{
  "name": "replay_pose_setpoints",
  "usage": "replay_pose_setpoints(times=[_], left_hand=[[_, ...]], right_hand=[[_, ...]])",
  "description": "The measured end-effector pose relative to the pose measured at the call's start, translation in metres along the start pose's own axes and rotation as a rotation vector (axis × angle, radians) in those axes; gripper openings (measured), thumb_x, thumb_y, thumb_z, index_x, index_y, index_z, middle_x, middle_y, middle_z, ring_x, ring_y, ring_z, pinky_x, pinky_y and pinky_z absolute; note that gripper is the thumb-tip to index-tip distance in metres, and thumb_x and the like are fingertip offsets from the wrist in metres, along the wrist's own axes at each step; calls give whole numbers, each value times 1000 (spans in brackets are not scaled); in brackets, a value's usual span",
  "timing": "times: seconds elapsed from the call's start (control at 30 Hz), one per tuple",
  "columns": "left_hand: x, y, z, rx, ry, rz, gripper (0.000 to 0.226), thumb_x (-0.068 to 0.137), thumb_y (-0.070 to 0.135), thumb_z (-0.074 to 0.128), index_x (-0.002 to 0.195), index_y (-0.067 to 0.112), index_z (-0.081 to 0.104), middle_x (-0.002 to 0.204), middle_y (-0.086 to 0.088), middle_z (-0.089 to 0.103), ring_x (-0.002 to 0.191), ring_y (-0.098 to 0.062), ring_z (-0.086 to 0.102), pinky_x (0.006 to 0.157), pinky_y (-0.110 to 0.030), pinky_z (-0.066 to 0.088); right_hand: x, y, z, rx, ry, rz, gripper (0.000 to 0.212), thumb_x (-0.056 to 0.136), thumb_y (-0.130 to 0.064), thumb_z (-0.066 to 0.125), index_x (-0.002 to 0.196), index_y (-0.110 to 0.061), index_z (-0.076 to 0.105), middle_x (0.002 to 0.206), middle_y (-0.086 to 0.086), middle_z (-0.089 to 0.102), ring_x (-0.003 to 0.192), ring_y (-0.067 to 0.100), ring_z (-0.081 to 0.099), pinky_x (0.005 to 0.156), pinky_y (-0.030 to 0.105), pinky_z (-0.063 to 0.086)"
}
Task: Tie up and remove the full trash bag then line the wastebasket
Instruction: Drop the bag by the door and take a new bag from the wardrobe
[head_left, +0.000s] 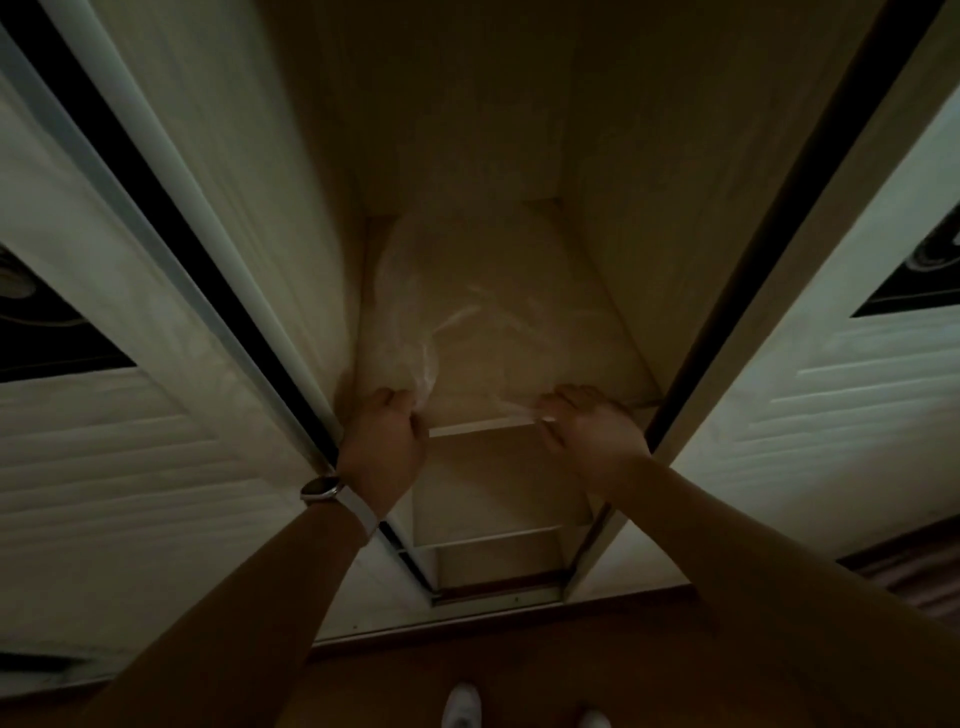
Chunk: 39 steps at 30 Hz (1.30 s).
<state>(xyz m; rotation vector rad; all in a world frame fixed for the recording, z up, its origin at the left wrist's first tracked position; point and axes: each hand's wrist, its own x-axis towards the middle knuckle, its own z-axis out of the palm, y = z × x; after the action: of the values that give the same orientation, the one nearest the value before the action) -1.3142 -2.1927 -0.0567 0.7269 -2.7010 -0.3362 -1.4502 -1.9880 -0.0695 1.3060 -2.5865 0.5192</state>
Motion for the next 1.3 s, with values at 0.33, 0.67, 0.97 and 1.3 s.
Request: replay_pose_setpoints(times=[0.33, 0.67, 0.97, 1.3], left_hand=[[-3, 15, -25, -275, 429, 440, 12, 88, 15, 63, 84, 6, 69, 88, -7, 65, 80, -20, 58, 68, -31, 48], [18, 48, -57, -502, 459, 796, 15, 87, 17, 67, 80, 3, 67, 110, -20, 63, 95, -27, 60, 77, -36, 50], [-12, 91, -74, -687, 400, 985, 12, 89, 8, 65, 85, -3, 67, 113, -20, 65, 105, -24, 61, 85, -32, 52], [-104, 170, -94, -702, 417, 1055, 16, 93, 12, 62, 95, -4, 67, 107, -12, 70, 99, -17, 64, 87, -25, 48]], right_hand=[[-11, -28, -51, 112, 281, 44, 3, 85, -11, 67, 87, -10, 69, 81, 3, 66, 70, 18, 60, 52, 27, 50], [-44, -53, -88, 158, 428, 205, 12, 91, -17, 61, 97, -8, 66, 93, 0, 61, 77, 8, 54, 65, 17, 43], [-96, -74, -122, 225, 455, 261, 12, 92, -18, 58, 94, -8, 63, 94, 1, 60, 79, 15, 58, 61, 36, 50], [-226, -73, -193, 276, 525, 339, 13, 93, -16, 57, 90, -4, 62, 88, 4, 62, 76, 20, 59, 60, 43, 49]])
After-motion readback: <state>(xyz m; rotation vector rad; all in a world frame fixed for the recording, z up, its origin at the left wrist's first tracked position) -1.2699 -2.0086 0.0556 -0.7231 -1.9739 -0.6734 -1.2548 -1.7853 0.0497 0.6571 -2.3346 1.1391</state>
